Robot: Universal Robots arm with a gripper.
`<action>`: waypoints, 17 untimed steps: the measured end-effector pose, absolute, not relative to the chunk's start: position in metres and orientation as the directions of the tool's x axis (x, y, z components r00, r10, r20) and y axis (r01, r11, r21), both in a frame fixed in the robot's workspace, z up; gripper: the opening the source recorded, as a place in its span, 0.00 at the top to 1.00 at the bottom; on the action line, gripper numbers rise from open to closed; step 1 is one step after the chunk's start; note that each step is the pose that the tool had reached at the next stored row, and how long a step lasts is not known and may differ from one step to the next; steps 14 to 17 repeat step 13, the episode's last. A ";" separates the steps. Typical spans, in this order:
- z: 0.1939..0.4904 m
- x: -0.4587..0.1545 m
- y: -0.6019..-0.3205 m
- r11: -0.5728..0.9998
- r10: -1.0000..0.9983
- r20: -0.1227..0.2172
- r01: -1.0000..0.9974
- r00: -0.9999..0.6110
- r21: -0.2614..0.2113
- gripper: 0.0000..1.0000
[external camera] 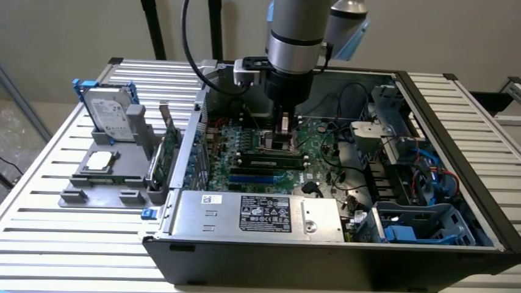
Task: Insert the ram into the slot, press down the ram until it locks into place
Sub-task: 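Press down the ram until it locks into place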
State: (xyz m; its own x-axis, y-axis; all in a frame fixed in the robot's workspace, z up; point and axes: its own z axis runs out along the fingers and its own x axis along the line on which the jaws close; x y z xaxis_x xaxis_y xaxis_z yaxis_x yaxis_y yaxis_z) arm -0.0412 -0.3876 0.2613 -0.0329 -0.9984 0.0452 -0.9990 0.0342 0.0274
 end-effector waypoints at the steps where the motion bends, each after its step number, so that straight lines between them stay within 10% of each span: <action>1: 0.263 -0.041 -0.388 0.034 -0.998 0.045 -0.999 -0.033 0.027 0.89; 17: 0.264 -0.041 -0.388 0.034 -0.998 0.045 -0.999 -0.033 0.027 0.89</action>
